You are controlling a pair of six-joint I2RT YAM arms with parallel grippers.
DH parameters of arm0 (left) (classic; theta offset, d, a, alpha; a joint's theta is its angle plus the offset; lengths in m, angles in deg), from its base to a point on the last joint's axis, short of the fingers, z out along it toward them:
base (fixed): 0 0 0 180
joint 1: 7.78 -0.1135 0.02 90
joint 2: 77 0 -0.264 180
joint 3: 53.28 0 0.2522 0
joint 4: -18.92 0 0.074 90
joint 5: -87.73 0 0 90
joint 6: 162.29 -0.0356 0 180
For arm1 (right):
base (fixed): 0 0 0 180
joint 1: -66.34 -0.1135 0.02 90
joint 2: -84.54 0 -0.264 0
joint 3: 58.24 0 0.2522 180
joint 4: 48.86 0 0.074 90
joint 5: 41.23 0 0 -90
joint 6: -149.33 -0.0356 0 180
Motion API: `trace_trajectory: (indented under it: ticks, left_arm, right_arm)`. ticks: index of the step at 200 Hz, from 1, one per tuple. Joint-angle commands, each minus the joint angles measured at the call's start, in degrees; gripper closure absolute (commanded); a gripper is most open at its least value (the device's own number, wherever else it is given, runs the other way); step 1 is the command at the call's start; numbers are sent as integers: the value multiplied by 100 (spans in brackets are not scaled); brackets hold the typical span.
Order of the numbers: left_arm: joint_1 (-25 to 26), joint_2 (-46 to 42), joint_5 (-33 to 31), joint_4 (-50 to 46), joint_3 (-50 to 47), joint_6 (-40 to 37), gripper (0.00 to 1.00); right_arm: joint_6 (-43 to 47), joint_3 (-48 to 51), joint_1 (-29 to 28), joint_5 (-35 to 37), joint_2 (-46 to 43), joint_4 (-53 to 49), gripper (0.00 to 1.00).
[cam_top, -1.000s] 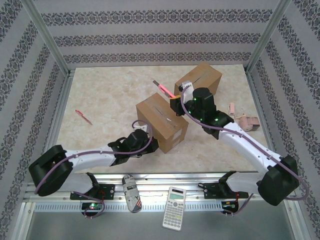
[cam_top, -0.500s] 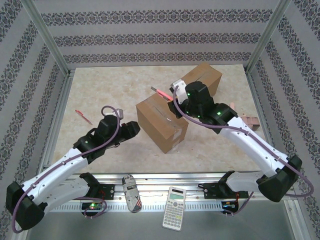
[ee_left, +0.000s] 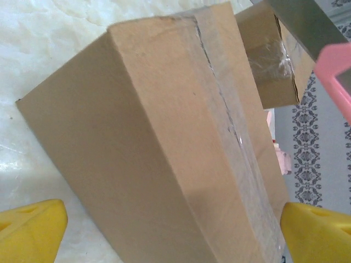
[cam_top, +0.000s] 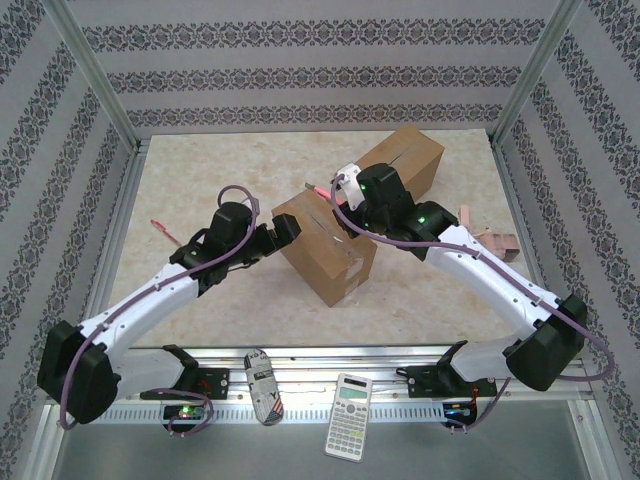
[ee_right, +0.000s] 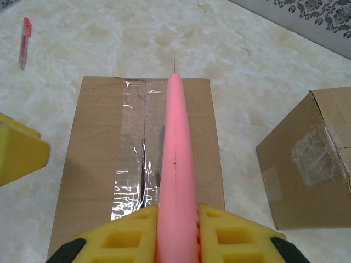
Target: Unpack the express box
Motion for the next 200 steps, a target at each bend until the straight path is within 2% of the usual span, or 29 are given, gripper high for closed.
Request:
trace_trajectory:
  ticks: [1, 28, 65, 125, 167, 200]
  left_arm:
    - [-161, 26, 157, 722, -155, 310, 0]
    - [-234, 167, 377, 1187, -277, 465, 0]
    - [-234, 512, 716, 1266, -204, 649, 0]
    - [-229, 900, 740, 1268, -233, 736, 0]
    - [-229, 1205, 799, 1691, -463, 904, 10]
    - [-225, 1220, 810, 1804, -668, 914, 14]
  right_arm:
    - [88, -157, -88, 33, 74, 154, 100]
    - [103, -148, -92, 12, 110, 197, 100]
    - [111, -113, -92, 52, 119, 248, 100]
    - [134, -91, -99, 66, 145, 252, 100]
    - [123, -17, -113, 109, 102, 222, 100]
    - [41, 23, -187, 248, 44, 108, 100]
